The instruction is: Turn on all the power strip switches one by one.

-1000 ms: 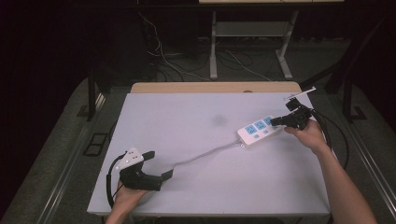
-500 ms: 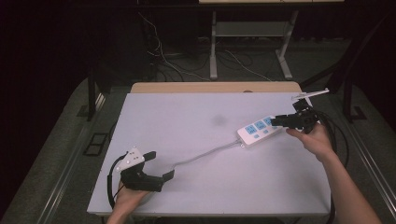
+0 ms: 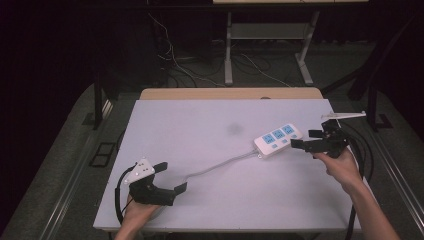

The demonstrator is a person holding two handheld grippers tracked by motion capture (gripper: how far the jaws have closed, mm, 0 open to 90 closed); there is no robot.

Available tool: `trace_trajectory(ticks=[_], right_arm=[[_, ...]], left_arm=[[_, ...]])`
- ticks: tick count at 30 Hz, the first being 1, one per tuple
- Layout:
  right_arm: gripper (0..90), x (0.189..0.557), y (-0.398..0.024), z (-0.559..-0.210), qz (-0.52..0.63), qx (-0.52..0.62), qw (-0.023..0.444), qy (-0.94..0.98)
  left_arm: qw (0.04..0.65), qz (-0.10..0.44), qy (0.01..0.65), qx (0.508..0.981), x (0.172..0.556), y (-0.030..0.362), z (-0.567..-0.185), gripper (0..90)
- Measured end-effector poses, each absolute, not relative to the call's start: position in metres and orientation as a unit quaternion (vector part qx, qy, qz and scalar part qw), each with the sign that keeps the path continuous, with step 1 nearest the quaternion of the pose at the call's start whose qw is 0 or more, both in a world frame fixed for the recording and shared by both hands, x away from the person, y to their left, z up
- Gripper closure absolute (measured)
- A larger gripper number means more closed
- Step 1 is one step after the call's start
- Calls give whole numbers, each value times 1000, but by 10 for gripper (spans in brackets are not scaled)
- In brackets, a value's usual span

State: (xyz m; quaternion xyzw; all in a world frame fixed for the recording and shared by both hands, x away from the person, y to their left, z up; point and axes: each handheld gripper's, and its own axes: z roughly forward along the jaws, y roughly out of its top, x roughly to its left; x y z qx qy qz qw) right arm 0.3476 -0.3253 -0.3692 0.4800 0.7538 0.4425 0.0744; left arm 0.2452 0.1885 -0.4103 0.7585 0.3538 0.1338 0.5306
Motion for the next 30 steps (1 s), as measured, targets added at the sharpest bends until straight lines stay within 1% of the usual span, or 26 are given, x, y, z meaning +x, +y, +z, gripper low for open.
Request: trace_trajectory(ticks=[9,19,30], right_arm=[[3,310,-321,-381,477,453,60,751],[3,274,-311,-401,495,432,62,752],[3,251,-300,-413,501,407,63,761]], left_arm=[[529,134,353,760,245,188,-410,0],[530,132,353,760,244,188,-410,0],[527,129,353,762,245,188,-411,0]])
